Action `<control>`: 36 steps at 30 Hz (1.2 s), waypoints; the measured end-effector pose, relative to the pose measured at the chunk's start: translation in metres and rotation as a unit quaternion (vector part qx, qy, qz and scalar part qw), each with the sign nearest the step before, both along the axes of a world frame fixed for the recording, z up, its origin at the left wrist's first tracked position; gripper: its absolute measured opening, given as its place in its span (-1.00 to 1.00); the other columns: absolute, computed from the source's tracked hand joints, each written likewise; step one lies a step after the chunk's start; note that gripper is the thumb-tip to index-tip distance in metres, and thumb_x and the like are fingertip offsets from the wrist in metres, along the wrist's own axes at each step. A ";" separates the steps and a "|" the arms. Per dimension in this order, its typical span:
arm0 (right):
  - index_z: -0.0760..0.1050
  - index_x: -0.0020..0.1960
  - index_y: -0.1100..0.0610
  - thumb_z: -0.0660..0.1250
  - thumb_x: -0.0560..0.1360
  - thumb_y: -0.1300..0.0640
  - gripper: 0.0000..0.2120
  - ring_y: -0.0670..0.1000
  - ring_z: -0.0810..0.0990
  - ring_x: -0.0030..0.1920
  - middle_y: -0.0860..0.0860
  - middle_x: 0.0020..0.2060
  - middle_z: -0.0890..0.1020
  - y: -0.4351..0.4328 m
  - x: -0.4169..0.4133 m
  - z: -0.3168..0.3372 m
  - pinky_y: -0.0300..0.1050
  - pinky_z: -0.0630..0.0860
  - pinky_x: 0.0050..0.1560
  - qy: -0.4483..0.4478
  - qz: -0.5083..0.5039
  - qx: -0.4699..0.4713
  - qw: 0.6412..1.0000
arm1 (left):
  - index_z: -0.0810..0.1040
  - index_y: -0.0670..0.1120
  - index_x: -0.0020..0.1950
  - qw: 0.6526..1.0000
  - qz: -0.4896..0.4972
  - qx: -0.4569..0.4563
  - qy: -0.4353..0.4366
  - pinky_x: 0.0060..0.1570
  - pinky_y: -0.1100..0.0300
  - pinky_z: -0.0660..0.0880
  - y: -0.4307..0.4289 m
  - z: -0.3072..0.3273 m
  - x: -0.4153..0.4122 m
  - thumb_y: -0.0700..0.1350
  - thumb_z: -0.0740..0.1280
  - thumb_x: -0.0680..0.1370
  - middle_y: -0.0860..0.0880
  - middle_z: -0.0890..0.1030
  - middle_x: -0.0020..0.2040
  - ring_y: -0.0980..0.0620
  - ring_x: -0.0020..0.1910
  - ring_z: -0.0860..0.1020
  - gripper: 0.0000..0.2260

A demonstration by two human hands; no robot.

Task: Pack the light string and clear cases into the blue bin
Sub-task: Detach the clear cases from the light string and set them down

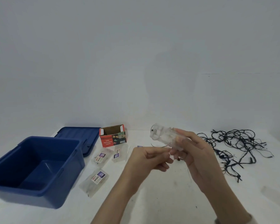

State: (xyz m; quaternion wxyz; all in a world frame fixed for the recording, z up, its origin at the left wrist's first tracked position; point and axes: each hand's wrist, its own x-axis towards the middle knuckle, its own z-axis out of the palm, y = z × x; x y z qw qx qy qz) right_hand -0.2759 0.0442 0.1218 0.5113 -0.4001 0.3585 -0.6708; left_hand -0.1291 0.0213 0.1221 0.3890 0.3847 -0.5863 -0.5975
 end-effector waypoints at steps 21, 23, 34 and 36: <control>0.64 -0.08 0.15 0.35 0.45 0.36 -0.84 0.08 0.55 -0.45 0.31 -0.36 0.58 -0.003 -0.003 -0.011 -0.16 0.48 -0.40 0.230 -0.027 0.020 0.973 | 0.62 0.00 -0.21 0.837 0.169 -0.452 -0.258 -0.05 0.44 0.29 -0.012 -0.011 0.007 -0.01 0.36 0.42 0.12 0.50 -0.17 0.17 -0.09 0.39 -0.91; 0.64 -0.07 0.16 0.35 0.45 0.36 -0.84 0.08 0.56 -0.43 0.33 -0.34 0.58 -0.003 -0.004 -0.013 -0.16 0.49 -0.39 0.224 -0.007 0.020 0.974 | 0.60 0.07 -0.20 0.890 0.149 -0.365 -0.229 0.00 0.51 0.26 -0.009 -0.010 0.007 -0.05 0.43 0.41 0.16 0.47 -0.07 0.24 0.01 0.40 -0.97; 0.57 -0.01 -0.03 0.43 0.41 0.04 -0.84 0.11 0.65 -0.32 0.09 -0.26 0.63 -0.004 0.001 -0.032 -0.02 0.63 -0.21 0.301 0.043 0.029 0.952 | 0.51 0.07 -0.02 0.988 0.104 -0.055 -0.105 -0.24 0.31 0.55 -0.009 -0.015 0.011 -0.22 0.48 0.39 0.06 0.67 -0.21 0.17 -0.26 0.63 -0.72; 0.56 0.06 -0.13 0.41 0.35 -0.07 -0.72 0.04 0.65 -0.33 0.04 -0.30 0.61 -0.006 0.001 -0.033 -0.11 0.62 -0.21 0.348 0.054 0.027 0.936 | 0.51 0.05 -0.01 0.988 0.105 -0.039 -0.110 -0.19 0.27 0.54 -0.011 -0.020 0.015 -0.25 0.47 0.40 0.05 0.68 -0.18 0.15 -0.22 0.64 -0.72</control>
